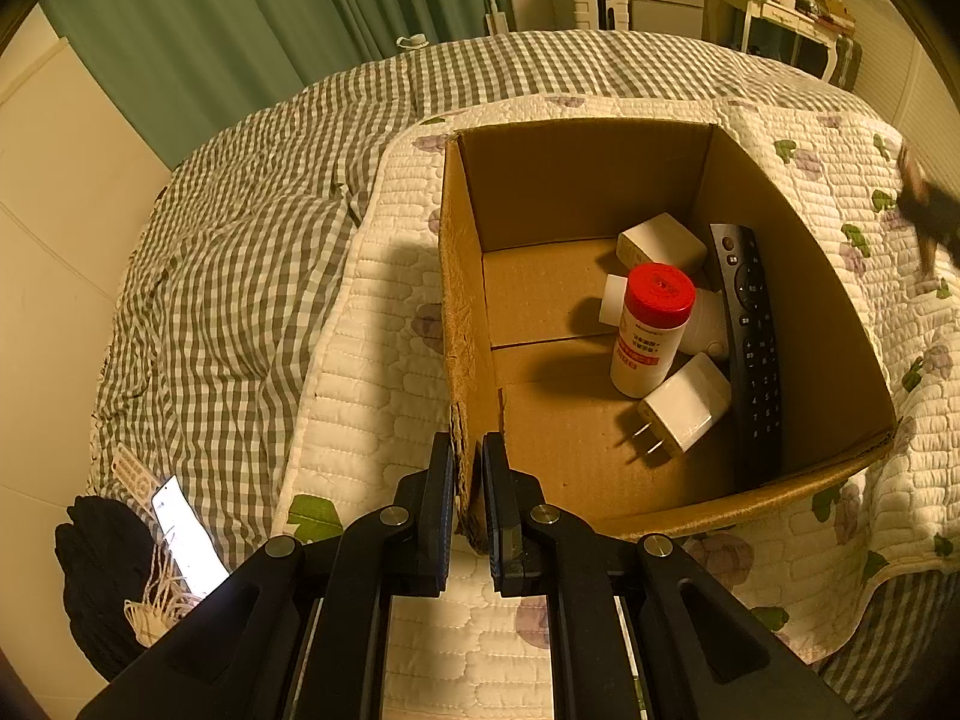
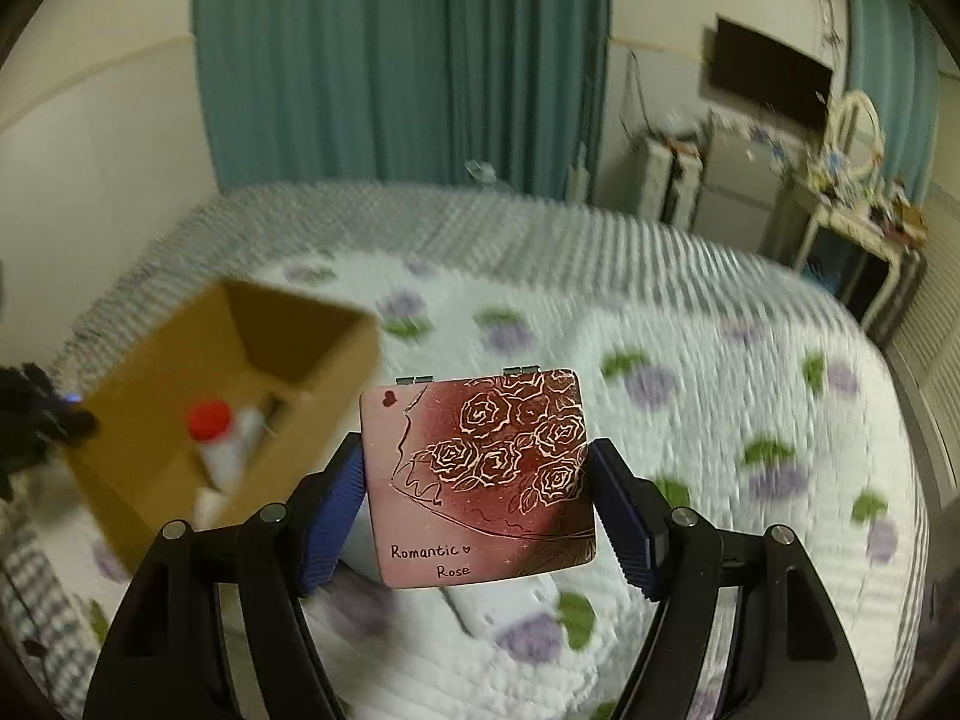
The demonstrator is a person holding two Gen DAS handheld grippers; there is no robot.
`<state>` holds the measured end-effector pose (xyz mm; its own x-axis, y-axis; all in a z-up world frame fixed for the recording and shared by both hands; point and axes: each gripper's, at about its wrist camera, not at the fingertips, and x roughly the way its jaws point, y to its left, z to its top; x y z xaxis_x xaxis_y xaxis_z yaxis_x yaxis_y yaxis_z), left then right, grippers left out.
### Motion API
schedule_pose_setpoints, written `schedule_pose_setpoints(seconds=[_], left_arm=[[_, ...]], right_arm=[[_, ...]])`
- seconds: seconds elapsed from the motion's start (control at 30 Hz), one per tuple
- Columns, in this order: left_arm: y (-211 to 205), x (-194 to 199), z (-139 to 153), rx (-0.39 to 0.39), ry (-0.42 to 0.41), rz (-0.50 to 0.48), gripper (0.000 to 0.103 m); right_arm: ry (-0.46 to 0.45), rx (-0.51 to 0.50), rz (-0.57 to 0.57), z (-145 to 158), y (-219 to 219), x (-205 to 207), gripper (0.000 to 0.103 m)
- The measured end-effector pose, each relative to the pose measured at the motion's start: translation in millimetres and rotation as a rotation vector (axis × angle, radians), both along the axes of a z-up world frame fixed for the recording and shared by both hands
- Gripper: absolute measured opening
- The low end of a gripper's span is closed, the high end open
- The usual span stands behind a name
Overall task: Organize rigid objects
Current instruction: 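Carry the pink card case into the box and release it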
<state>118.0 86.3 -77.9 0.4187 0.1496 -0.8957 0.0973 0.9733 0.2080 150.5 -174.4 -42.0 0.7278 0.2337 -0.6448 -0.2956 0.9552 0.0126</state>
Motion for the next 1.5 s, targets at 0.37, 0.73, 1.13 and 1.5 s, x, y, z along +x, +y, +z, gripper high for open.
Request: schedule_pose_setpoints(seconds=[0.37,0.73,1.13,1.5], left_arm=[[-1,0,-1,-0.019,0.005,0.004,0.008],[1,-1,0,-0.027,0.009,0.004,0.008],[0,0,1,-0.023,0.01,0.004,0.008],[0,1,1,-0.018,0.02,0.003,0.008]], right_arm=[[0.012,-0.002,0.274,16,98,-4,0.073],[0.166,-0.052,0.463,-39,151,-5,0.073],[0.206,-0.059,0.405,-61,155,14,0.074],[0.071,0.03,0.245,-13,107,16,0.094]])
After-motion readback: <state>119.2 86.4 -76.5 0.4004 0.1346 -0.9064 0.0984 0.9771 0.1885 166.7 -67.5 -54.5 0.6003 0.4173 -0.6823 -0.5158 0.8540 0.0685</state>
